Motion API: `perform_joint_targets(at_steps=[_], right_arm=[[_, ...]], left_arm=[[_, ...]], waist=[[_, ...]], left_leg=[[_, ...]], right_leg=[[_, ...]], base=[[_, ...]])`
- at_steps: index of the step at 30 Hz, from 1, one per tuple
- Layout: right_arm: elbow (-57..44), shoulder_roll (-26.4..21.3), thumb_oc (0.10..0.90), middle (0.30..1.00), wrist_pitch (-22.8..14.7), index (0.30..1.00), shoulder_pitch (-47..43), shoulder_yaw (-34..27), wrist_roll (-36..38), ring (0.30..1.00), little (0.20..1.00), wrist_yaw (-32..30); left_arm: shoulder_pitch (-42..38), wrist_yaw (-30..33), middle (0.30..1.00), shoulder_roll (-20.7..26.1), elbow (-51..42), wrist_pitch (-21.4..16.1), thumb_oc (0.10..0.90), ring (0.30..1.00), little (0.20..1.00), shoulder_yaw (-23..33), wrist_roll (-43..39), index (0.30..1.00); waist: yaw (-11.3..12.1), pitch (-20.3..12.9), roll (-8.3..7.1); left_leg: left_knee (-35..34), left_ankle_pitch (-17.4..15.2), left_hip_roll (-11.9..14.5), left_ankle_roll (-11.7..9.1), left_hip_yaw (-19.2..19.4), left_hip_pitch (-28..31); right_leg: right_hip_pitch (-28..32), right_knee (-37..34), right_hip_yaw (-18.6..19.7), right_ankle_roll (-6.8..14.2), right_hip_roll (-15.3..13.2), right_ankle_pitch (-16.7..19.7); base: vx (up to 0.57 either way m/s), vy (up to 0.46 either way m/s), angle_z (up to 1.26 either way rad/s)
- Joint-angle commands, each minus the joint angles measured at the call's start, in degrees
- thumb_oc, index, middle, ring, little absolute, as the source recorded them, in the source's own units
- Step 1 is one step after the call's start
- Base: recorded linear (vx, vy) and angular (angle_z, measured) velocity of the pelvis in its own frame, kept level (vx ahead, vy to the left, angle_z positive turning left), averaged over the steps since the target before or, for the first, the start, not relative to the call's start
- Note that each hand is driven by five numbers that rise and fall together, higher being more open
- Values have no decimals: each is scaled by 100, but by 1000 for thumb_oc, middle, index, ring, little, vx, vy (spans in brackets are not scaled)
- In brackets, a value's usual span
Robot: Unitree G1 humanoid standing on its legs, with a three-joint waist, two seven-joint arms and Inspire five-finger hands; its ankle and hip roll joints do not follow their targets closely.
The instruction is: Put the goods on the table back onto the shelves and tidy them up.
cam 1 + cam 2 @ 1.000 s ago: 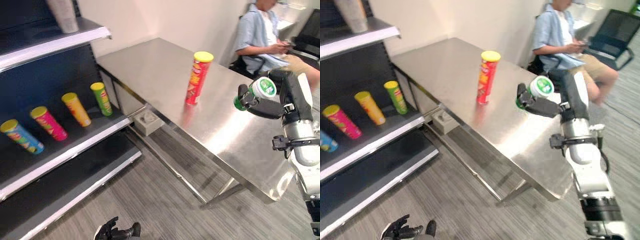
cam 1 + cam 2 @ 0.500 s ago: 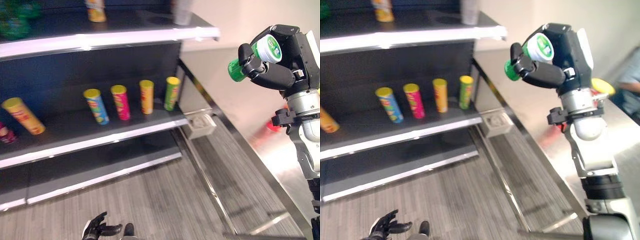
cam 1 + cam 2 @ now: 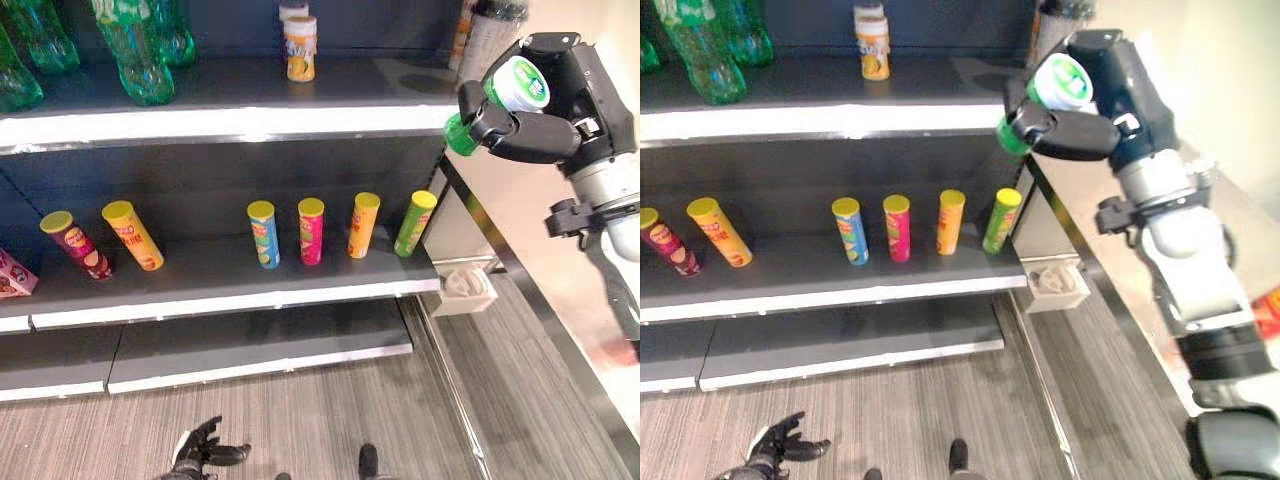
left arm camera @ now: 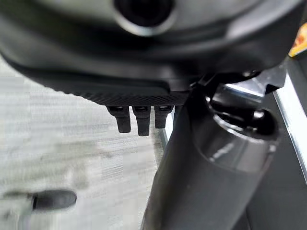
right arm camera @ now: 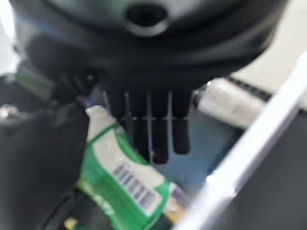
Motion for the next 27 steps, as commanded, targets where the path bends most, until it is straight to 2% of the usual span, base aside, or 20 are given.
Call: perform_joint_targets(at_steps=[1,6,10,16,22,27], right_arm=[[137,-240,400,300,-341,300,-1103,-51,467,300,300,-33],[678,-215,400,300,-233,300,-1665,514,703,300,300,50],[1665,-102,400,300,-151,300,-2382,1086,827,300,300,83],[3531,21,400,300,174,300,-3616,1991,803,300,300,324],[4192,50,400,300,400,300,-3957,2288,544,300,300,500],[4360,44,400,300,445,300,-3990,2324,425,300,300,532]], left_arm=[[-178,-55,900,319,72,-228,800,900,900,-282,22,900],[-122,-39,900,229,177,-164,800,900,900,-436,-93,900],[-134,-18,900,245,258,-168,800,900,900,-539,-175,900],[-208,-39,900,368,366,-215,800,900,900,-709,-257,900],[-277,-67,900,395,424,-229,800,900,900,-762,-247,900],[-300,-81,900,386,408,-225,800,900,900,-802,-235,900]], waist=[[194,-407,-299],[368,-515,-374],[532,-554,-418],[771,-596,-493],[819,-608,-507],[797,-614,-502]], left_leg=[[22,-29,72,-433,-7,-338],[22,12,192,-574,-181,-334],[22,28,183,-609,-299,-325],[22,115,116,-681,-475,-502],[22,162,91,-738,-544,-597],[22,172,94,-757,-552,-642]], right_leg=[[505,139,-524,497,-363,-554],[819,98,-1026,436,-351,-711],[967,114,-1313,430,-413,-759],[1037,104,-1746,461,-507,-747],[1064,95,-1945,472,-537,-745],[1052,93,-2011,472,-541,-756]], base=[[80,-125,58],[59,-73,63],[54,-24,53],[21,-8,38],[18,-10,16],[16,-10,8]])
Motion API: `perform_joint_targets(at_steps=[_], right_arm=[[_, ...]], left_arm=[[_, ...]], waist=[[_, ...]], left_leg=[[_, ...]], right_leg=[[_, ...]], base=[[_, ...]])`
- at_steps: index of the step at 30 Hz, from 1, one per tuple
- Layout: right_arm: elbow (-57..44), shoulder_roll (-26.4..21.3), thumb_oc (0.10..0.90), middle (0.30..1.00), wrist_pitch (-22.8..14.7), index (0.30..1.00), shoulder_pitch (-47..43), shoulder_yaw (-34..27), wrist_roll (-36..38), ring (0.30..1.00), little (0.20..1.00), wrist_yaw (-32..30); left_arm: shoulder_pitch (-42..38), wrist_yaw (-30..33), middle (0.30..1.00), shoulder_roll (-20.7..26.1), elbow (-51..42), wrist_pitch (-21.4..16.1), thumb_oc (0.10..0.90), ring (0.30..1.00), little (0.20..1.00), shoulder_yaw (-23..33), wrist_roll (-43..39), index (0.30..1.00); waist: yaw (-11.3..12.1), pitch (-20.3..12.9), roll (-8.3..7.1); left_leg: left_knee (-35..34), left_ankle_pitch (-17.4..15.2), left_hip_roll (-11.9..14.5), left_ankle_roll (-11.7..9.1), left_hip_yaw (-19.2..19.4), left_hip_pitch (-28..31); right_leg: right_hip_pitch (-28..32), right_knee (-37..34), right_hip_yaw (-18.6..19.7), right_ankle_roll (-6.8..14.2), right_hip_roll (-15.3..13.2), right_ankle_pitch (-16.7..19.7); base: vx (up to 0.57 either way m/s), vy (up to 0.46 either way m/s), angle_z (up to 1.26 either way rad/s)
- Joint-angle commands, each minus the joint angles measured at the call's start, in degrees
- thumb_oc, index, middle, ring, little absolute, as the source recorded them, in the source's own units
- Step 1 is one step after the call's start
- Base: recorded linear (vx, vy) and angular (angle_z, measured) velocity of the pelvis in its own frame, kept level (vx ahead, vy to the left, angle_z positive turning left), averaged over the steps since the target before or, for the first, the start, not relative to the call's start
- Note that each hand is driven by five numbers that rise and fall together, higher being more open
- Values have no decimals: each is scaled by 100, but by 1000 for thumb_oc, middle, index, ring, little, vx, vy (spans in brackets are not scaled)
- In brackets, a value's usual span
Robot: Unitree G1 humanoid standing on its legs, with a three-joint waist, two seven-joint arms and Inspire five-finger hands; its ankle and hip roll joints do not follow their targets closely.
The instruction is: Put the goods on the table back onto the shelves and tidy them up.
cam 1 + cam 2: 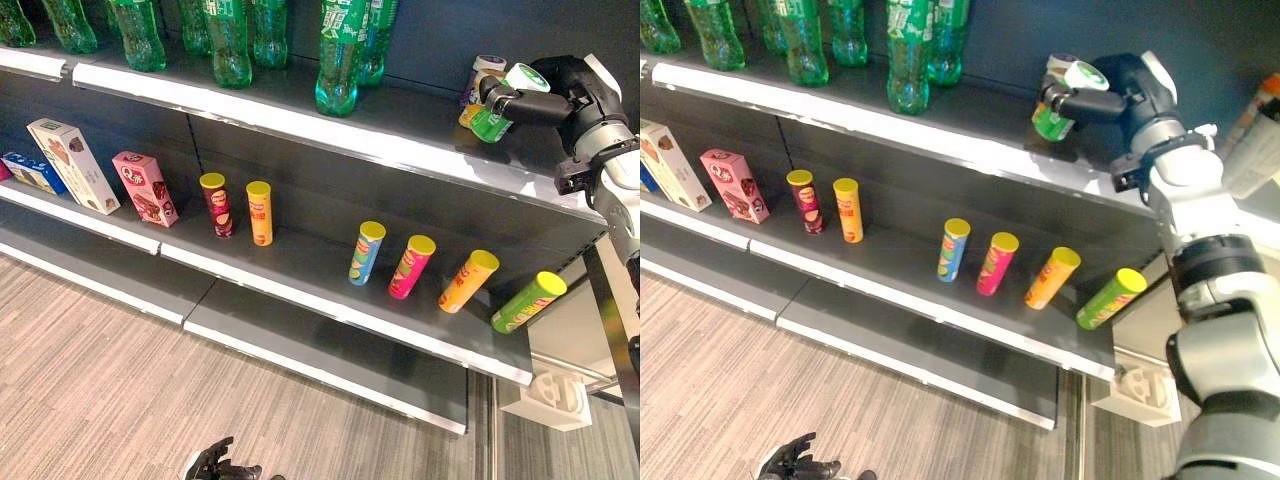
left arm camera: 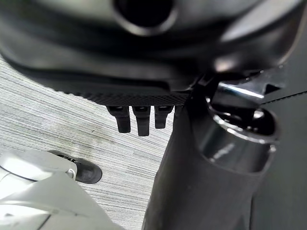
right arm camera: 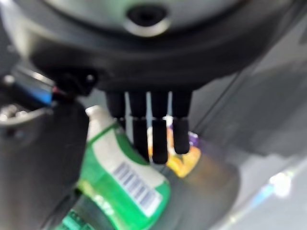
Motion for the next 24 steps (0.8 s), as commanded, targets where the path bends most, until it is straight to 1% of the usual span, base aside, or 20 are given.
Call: perform_joint_targets(at_steps=[1,10,15,24], right_arm=[[11,-134,400,300,-335,300,-1103,224,-57,300,300,-124],[229,0,400,300,-278,300,-1162,319,-247,300,300,-55],[422,156,400,300,-237,300,-1273,417,-353,300,300,3],[698,386,400,300,-181,300,-1403,418,-491,300,300,-28]], left_arm=[[-277,15,900,305,116,-233,800,900,900,-387,-65,900],[-255,4,900,310,78,-241,800,900,900,-402,-83,900],[-259,-3,900,299,103,-246,800,900,900,-432,-65,900],[-266,9,900,285,148,-244,800,900,900,-414,-103,900]], waist=[[4,-340,-265],[-24,-318,-229],[-35,-309,-240],[-36,-301,-278]], left_leg=[[14,40,167,-375,614,-367],[14,24,187,-377,681,-384],[14,-7,201,-364,705,-346],[14,-39,218,-340,734,-294]], right_leg=[[393,55,-164,419,-298,-253],[351,55,-142,433,-313,-239],[363,55,-100,422,-301,-259],[372,55,-48,416,-287,-278]], base=[[0,0,0],[0,0,0],[0,0,0],[0,1,0]])
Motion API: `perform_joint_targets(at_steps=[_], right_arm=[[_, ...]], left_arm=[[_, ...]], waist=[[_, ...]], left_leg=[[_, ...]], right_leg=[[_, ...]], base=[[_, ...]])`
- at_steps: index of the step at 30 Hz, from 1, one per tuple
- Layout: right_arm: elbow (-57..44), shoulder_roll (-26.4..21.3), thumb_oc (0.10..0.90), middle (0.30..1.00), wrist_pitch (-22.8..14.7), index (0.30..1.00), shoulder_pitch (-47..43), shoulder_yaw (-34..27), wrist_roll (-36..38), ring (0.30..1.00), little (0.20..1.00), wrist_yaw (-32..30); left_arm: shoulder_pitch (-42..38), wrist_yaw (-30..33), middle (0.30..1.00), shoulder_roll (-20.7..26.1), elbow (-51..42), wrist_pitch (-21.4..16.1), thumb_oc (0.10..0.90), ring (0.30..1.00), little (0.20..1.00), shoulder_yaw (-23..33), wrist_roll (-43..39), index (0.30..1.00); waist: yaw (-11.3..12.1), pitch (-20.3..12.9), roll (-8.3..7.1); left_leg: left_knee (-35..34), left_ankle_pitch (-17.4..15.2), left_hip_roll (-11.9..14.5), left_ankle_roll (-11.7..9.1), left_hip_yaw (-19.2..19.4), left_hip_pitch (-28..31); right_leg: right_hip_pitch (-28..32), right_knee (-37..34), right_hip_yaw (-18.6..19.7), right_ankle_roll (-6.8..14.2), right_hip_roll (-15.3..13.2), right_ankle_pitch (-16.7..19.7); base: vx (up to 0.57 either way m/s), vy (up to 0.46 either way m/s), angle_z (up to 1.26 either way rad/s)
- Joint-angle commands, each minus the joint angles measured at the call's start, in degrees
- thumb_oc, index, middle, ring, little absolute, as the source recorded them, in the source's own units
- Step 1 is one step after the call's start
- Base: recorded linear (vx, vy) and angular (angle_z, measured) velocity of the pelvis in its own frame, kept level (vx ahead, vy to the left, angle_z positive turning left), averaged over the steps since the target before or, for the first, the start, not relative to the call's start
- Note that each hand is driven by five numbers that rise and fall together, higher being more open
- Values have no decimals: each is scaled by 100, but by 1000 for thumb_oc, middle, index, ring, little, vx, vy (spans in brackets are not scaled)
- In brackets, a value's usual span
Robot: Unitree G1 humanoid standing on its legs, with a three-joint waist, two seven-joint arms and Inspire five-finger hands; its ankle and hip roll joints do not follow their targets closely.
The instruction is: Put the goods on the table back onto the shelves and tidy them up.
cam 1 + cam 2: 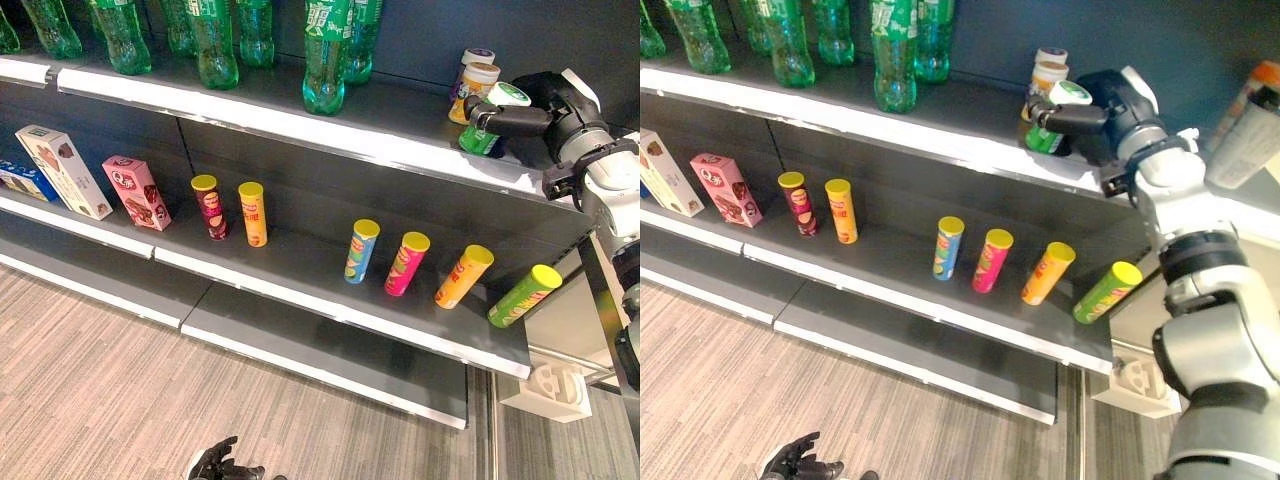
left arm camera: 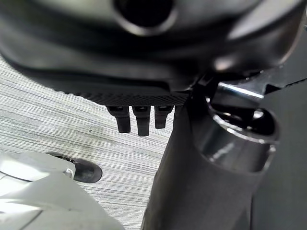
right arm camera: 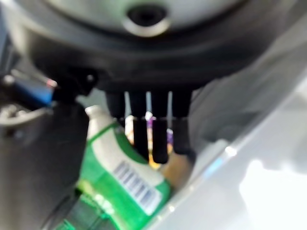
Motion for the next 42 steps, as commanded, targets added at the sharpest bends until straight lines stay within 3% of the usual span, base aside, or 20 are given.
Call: perform_joint_targets(at_steps=[1,11,13,14,28,30,35,38,39,40,41,42], right_arm=[[300,90,400,300,-286,300,-1216,261,-84,300,300,-152],[603,174,400,300,-243,300,-1384,274,-203,300,300,-192],[667,202,744,815,-244,815,-1420,245,-173,815,815,-215],[657,203,800,900,-242,900,-1434,223,-114,900,900,-222],[-67,-277,800,900,-367,900,-1509,255,765,900,900,-105],[-846,-746,800,900,-565,900,-1452,221,1176,900,900,-142],[-1828,-1399,800,900,-857,900,-1200,-2,1271,900,900,-318],[-2767,-1903,800,900,-1098,900,-576,-560,930,900,900,-588],[-3350,-2224,800,900,-1246,900,-108,-1022,463,900,900,-854],[-3420,-2223,800,900,-1231,900,89,-1208,430,900,900,-873],[-4023,-2571,800,900,-1313,900,681,-1764,-339,900,900,-1174],[-4466,-2682,800,900,-1353,900,1551,-2655,-678,900,900,-1334]], left_arm=[[-248,20,900,288,154,-245,800,900,900,-323,-101,900],[-260,38,900,283,221,-229,800,900,900,-309,-129,900],[-261,47,900,277,244,-229,800,900,900,-307,-129,900],[-258,54,900,271,252,-224,800,900,900,-309,-133,900],[-191,20,900,258,246,-223,800,900,900,-290,-152,900],[-127,23,900,219,287,-219,800,900,900,-208,-162,900],[-48,49,900,167,305,-219,800,900,900,-39,-136,900],[27,105,900,100,271,-229,800,900,900,155,-87,900],[77,139,900,33,224,-231,800,900,900,316,-35,900],[81,140,900,77,222,-230,800,900,900,302,-33,900],[121,196,900,-43,131,-249,800,900,900,538,100,900],[187,216,900,-54,117,-254,800,900,900,662,202,900]], waist=[[94,-283,-341],[126,-282,-376],[131,-277,-376],[127,-281,-371],[-57,-293,-349],[-181,-297,-339],[-368,-295,-307],[-517,-286,-251],[-626,-277,-181],[-597,-282,-220],[-778,-253,-106],[-851,-251,-104]], left_leg=[[14,-43,212,-342,699,-292],[14,-41,211,-348,688,-314],[14,-47,209,-344,689,-314],[14,-45,213,-343,692,-312],[14,-114,266,-338,876,-193],[14,-131,288,-341,948,-169],[14,-176,316,-335,1068,-135],[14,-222,336,-312,1184,-97],[14,-253,347,-289,1243,-72],[14,-256,350,-290,1252,-68],[14,-289,358,-253,1362,-47],[14,-334,371,-211,1458,-15]], right_leg=[[406,54,-73,403,-286,-273],[407,54,-116,406,-279,-277],[404,54,-105,404,-280,-275],[403,54,-99,404,-279,-278],[375,54,85,411,-257,-271],[357,54,140,419,-256,-262],[298,54,266,435,-258,-225],[231,54,397,456,-258,-199],[192,54,466,473,-261,-183],[191,54,475,472,-259,-181],[122,56,603,501,-268,-144],[44,62,734,521,-265,-114]], base=[[0,0,0],[0,0,0],[0,0,0],[0,0,0],[0,0,-4],[-2,-3,-7],[-8,-1,-16],[4,18,-22],[4,23,-23],[1,35,-33],[-5,38,-46],[-4,39,-47]])
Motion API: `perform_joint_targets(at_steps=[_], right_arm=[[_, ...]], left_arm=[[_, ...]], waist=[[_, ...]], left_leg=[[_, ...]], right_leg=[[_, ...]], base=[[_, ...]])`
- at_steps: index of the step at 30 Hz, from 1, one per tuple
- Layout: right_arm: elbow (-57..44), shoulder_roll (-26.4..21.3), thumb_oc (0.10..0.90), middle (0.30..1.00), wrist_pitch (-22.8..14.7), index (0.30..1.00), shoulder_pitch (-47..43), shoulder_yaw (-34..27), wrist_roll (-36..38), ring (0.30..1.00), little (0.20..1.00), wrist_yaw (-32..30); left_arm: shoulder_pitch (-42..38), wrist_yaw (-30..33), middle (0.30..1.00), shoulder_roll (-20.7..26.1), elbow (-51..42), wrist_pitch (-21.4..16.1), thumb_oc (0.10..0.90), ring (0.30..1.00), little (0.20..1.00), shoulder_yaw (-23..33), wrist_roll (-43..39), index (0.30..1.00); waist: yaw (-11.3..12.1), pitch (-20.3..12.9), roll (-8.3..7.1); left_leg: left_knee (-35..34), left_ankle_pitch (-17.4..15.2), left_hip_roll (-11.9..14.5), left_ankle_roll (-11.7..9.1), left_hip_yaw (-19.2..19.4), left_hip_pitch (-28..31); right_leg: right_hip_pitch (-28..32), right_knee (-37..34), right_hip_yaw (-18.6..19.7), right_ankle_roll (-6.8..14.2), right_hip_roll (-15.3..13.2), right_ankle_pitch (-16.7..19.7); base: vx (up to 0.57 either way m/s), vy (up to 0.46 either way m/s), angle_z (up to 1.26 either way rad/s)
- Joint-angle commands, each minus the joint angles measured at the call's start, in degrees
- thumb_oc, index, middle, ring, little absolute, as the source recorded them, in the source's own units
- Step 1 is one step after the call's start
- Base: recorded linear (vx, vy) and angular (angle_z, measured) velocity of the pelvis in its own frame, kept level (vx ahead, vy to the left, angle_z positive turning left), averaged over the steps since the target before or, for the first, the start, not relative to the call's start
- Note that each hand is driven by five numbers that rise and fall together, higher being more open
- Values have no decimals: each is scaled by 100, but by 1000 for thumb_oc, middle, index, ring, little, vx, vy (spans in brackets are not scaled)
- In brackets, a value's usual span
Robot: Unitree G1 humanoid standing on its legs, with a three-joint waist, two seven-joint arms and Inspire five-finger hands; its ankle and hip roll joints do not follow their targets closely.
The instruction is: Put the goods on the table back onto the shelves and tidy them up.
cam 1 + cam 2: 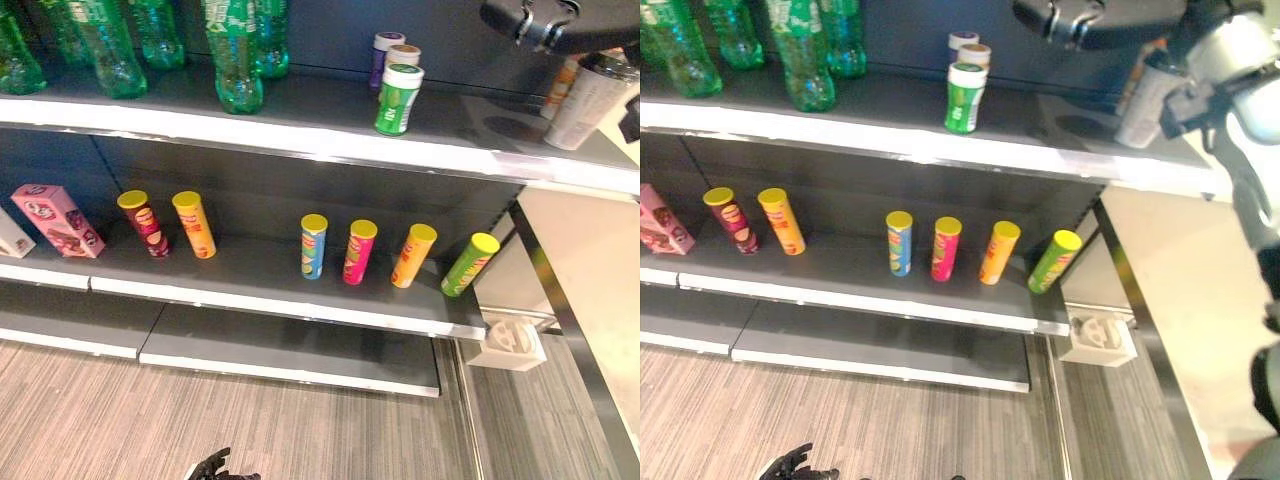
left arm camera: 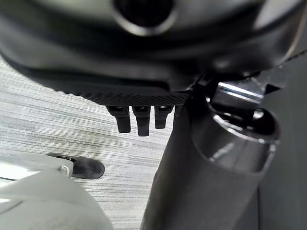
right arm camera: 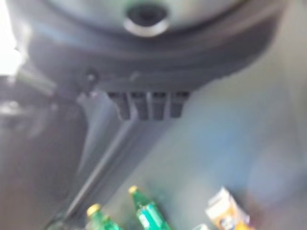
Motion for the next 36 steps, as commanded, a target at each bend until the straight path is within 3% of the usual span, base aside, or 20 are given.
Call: perform_joint_targets(at_steps=[1,5,9,13,15,16,17,19,22,26,29,31,34,36], right_arm=[[24,-331,800,900,-463,900,177,-1068,-1001,900,900,-889],[-235,-263,800,900,-321,900,1432,-2024,-1369,900,900,-935],[-215,182,800,900,-196,900,2463,-2868,-1656,900,900,-1092],[4,361,800,900,-137,900,2543,-2912,-1745,900,900,-1225],[76,407,800,900,-120,900,2518,-2877,-1764,900,900,-1240],[107,358,800,900,-93,900,2473,-2730,-1771,900,900,-1128],[193,277,800,900,-39,900,2385,-2513,-1802,900,900,-1022],[211,336,800,900,19,900,2544,-2528,-1682,900,900,-899],[63,174,800,900,-97,900,2844,-2831,-1467,900,900,-851],[-36,95,800,900,-108,900,2975,-2979,-1548,900,900,-857],[-75,119,800,900,-145,900,3087,-3127,-1460,900,900,-861],[-45,118,800,900,-155,900,3075,-3143,-1407,900,900,-889],[88,83,800,900,-55,900,3026,-3050,-1522,900,900,-848],[138,46,800,900,-82,900,2970,-2974,-1632,900,900,-888]], left_arm=[[-115,155,900,236,-69,-265,800,900,900,-84,288,900],[-23,127,900,255,-154,-243,800,900,900,25,412,900],[-86,53,900,349,-348,-210,800,900,900,-33,484,900],[-268,30,900,540,-482,-197,800,900,900,-107,499,900],[-326,45,900,641,-497,-194,800,900,900,-69,521,900],[-261,51,900,746,-537,-161,800,900,900,46,488,900],[-197,50,900,780,-524,-146,800,900,900,118,455,900],[-133,-3,900,773,-477,-120,800,900,900,215,511,900],[-111,-25,900,642,-506,-139,800,900,900,214,427,900],[-113,-33,900,582,-524,-113,800,900,900,256,338,900],[-100,-98,900,566,-706,-87,800,900,900,188,340,900],[-170,-95,900,580,-731,-77,800,900,900,153,283,900],[-177,-161,900,525,-801,-73,800,900,900,34,217,900],[-195,-143,900,523,-789,-98,800,900,900,-46,235,900]], waist=[[146,-266,-295],[-30,-183,-312],[-190,-28,-324],[-321,269,-371],[-298,351,-331],[-90,346,-256],[-38,331,-297],[66,164,-554],[16,55,-547],[-3,94,-475],[4,207,-428],[24,304,-435],[114,363,-492],[238,368,-482]], left_leg=[[15,-253,290,-337,568,-124],[15,-350,265,-152,863,-9],[15,-454,120,86,1083,100],[15,-448,-3,234,1284,56],[15,-414,58,240,1432,1],[15,-381,213,190,1754,-51],[15,-367,296,140,1931,-30],[15,-327,371,-10,2167,38],[39,-165,822,-301,2061,129],[384,-101,1124,-429,1950,37],[1130,223,1344,-512,1667,-196],[1465,330,1332,-525,1448,-362],[1143,-84,788,-366,996,-713],[845,38,609,-357,721,-963]], right_leg=[[305,101,1,570,-367,-209],[78,141,481,611,-367,-81],[-281,519,1038,724,-407,38],[-885,1133,1402,970,-418,570],[-1010,1218,1246,1002,-461,566],[-823,1146,294,865,-929,397],[-692,1162,-115,851,-1099,418],[-290,436,-331,898,-966,349],[-60,127,-175,689,-399,39],[66,93,-180,483,-120,-234],[290,91,-159,219,135,-465],[341,91,-171,160,172,-496],[342,91,-138,195,134,-554],[344,91,-62,243,108,-555]], base=[[-4,45,-38],[-18,60,-67],[-28,157,-94],[-143,105,-57],[-159,-20,-103],[-133,-122,-118],[-131,-220,-122],[82,-406,-83],[132,-434,-11],[8,-260,-7],[23,-214,9],[-12,-124,8],[36,-49,13],[74,47,3]])
